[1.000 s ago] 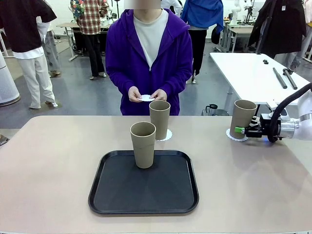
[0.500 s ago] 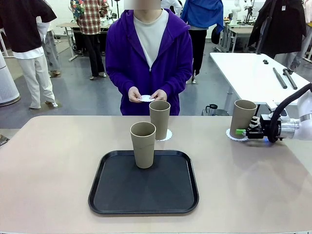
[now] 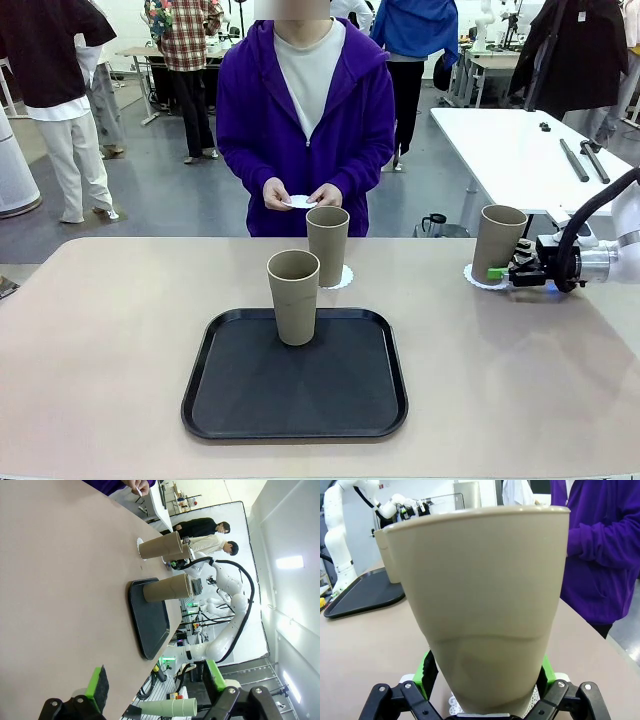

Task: Place coasters on the table and set cups on them.
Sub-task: Take one Reusable plastic cup from the Flat Tray and place it on a coaster set by the human.

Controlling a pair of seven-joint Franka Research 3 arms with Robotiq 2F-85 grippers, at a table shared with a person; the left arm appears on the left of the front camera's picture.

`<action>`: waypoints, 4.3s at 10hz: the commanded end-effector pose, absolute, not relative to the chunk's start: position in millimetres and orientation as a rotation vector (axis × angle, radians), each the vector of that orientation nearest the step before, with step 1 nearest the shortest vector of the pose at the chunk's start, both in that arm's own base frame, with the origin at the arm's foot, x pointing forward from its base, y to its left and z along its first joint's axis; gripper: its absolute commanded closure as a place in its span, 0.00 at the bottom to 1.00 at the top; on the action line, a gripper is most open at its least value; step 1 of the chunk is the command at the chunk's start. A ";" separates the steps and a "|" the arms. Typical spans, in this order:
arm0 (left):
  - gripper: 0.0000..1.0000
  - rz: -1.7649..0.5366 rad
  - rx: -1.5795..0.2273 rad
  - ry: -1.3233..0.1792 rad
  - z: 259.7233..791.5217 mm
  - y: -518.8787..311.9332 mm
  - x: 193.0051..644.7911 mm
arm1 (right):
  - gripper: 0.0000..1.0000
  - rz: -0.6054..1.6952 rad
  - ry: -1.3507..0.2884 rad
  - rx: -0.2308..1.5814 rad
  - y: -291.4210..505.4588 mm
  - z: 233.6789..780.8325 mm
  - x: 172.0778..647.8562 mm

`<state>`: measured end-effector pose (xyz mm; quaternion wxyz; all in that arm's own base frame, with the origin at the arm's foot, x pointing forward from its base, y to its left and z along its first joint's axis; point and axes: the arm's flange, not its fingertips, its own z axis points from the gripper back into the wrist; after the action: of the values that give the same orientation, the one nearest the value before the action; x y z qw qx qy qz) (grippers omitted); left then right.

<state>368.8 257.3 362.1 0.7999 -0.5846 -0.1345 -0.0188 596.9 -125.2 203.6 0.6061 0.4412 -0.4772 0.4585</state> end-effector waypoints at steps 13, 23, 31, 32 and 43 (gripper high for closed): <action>0.00 -0.041 -1.253 -0.289 364.3 258.6 368.7 | 0.00 0.840 -0.417 0.381 -121.9 396.9 516.0; 0.00 -0.041 -1.253 -0.289 364.3 258.6 368.7 | 0.00 0.508 -0.197 -0.083 21.9 506.4 439.8; 0.00 -0.041 -1.253 -0.289 364.3 258.6 368.7 | 0.00 0.639 -0.228 -0.071 21.7 508.0 435.2; 0.00 -0.041 -1.253 -0.289 364.3 258.6 368.7 | 0.00 0.639 -0.228 -0.071 21.7 508.0 435.2; 0.00 -0.041 -1.253 -0.289 364.3 258.6 368.7 | 0.00 0.230 -0.180 0.632 -133.0 488.5 390.5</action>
<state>369.1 257.4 362.2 0.8000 -0.5844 -0.1345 -0.0190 380.6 -125.9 480.7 0.9667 0.2308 -0.0586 0.0940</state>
